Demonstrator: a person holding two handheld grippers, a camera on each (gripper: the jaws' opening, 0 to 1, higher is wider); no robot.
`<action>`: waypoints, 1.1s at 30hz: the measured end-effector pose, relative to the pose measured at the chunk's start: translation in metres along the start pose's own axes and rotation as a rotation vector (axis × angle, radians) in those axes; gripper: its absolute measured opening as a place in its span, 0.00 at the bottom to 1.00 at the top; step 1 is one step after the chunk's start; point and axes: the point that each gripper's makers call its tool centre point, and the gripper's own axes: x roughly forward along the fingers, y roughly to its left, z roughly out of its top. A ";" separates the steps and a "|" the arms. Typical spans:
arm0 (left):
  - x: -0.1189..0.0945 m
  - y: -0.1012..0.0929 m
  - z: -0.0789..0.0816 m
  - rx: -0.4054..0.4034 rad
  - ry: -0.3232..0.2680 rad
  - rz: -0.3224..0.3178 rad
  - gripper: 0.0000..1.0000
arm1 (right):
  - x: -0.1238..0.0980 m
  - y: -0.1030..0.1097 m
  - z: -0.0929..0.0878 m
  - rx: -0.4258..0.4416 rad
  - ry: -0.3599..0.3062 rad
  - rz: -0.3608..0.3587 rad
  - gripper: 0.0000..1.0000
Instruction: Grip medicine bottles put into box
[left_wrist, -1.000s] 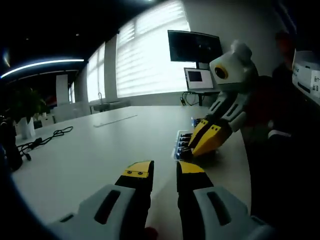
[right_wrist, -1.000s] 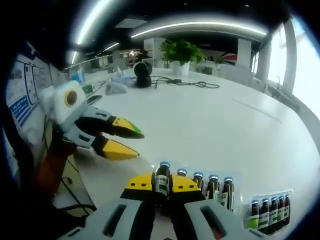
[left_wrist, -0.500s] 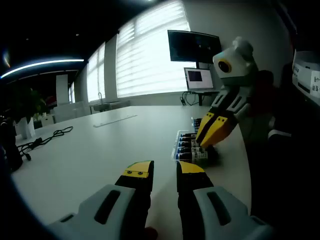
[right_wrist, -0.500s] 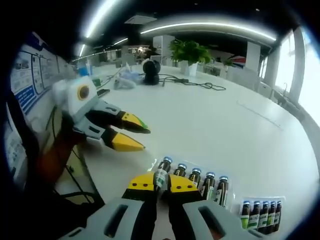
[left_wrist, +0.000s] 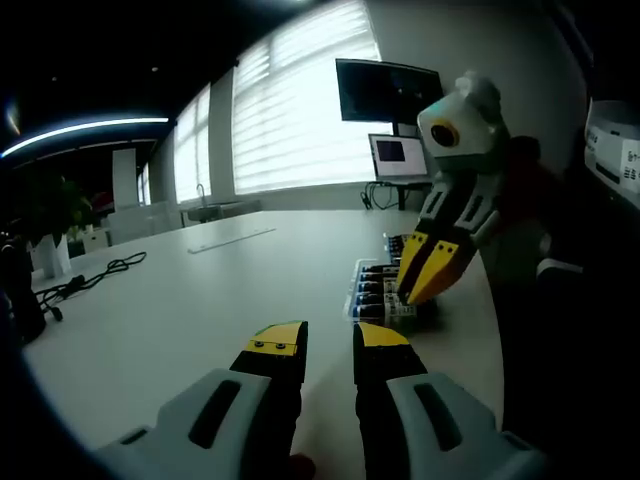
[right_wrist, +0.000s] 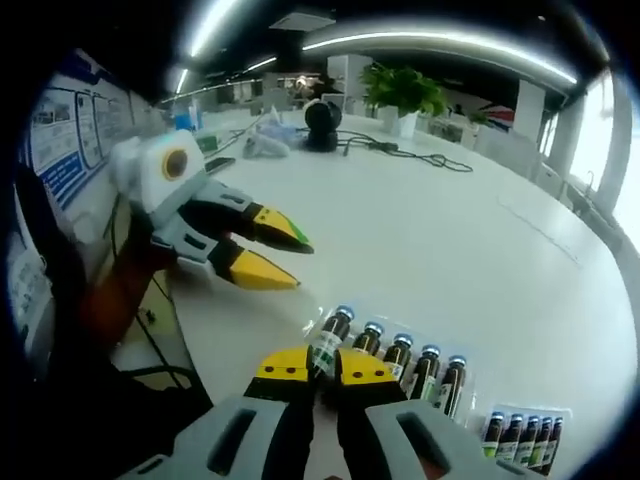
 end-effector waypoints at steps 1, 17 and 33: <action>0.000 0.000 0.000 -0.001 -0.001 0.000 0.12 | 0.001 0.000 0.000 0.005 0.001 0.003 0.04; 0.000 0.000 0.000 -0.002 -0.004 -0.001 0.12 | 0.004 -0.002 -0.001 0.037 -0.053 0.014 0.00; 0.000 -0.005 -0.001 -0.001 -0.005 -0.004 0.12 | -0.009 -0.004 0.004 0.052 -0.153 -0.011 0.00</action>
